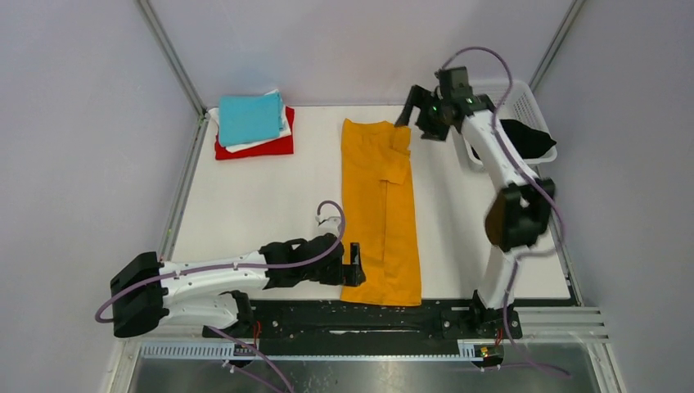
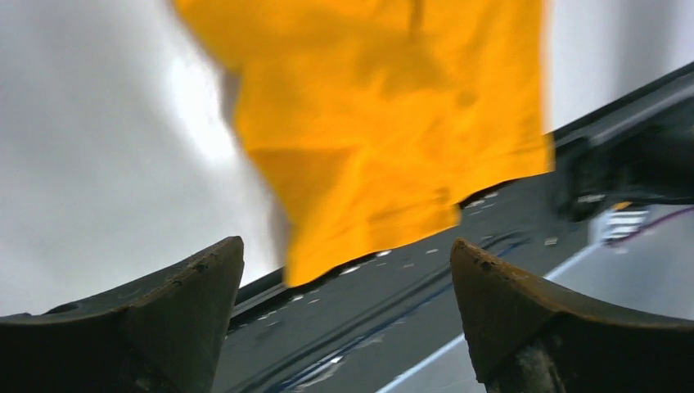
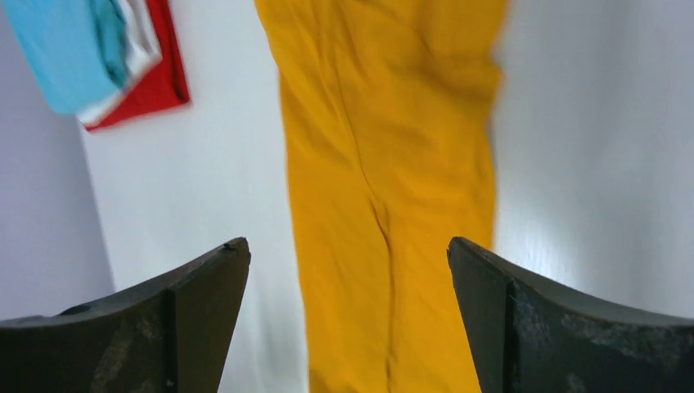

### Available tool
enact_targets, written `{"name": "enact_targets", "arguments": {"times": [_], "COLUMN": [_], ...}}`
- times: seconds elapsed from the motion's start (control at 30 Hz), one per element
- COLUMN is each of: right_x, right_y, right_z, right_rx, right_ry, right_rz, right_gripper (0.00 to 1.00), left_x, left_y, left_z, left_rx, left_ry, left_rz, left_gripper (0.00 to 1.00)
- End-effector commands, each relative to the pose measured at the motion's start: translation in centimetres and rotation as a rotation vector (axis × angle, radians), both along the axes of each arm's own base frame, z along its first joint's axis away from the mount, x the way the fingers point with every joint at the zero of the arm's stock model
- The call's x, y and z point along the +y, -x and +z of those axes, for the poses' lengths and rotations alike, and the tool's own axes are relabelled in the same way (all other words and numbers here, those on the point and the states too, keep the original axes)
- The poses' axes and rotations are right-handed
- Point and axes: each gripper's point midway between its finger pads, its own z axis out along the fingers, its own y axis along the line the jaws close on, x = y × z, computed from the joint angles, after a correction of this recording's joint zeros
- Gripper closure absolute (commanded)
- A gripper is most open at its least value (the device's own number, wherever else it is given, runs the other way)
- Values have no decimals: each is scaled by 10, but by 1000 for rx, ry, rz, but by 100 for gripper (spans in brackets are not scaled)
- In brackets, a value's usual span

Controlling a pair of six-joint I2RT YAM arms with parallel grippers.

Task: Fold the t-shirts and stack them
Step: Rotate the tshirt 90 degrees, then grab the bottom of the folded rectangular tshirt with both arms

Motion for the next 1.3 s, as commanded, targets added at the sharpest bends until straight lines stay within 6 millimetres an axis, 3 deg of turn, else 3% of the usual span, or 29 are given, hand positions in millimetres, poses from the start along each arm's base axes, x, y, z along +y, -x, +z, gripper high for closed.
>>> {"name": "enact_targets", "arguments": {"times": [0.0, 0.03, 0.1, 0.13, 0.33, 0.47, 0.57, 0.7, 0.83, 1.0, 1.17, 1.27], "right_x": [-26, -30, -37, -39, -36, -43, -38, -40, -32, -13, -10, -8], "right_y": [94, 123, 172, 202, 327, 385, 415, 440, 451, 450, 444, 442], "right_z": [4, 3, -26, -54, -129, -147, -157, -173, -179, -184, -186, -187], "right_rx": [-115, -124, -64, -7, 206, 335, 398, 460, 497, 511, 499, 497], "right_ry": [124, 117, 122, 127, 122, 150, 114, 83, 24, -52, -37, -36], "right_rz": [-59, -75, -105, -102, 48, 130, 170, 177, 212, 243, 243, 241], "right_gripper": [0, 0, 1, 1, 12, 19, 25, 31, 34, 40, 44, 47], "left_x": [23, 23, 25, 24, 20, 23, 32, 33, 31, 24, 19, 16], "left_y": [26, 30, 34, 36, 51, 60, 61, 58, 54, 42, 36, 33], "left_z": [-44, -47, -52, -54, -68, -79, -83, -86, -86, -82, -79, -75], "left_rx": [90, 102, 120, 130, 210, 266, 276, 271, 263, 210, 192, 177], "left_ry": [-90, -91, -106, -110, -110, -135, -164, -165, -175, -175, -177, -158], "left_rz": [-89, -104, -118, -127, -180, -188, -163, -131, -123, -112, -110, -115], "left_gripper": [7, 9, 13, 16, 49, 72, 78, 84, 81, 81, 83, 76]}}
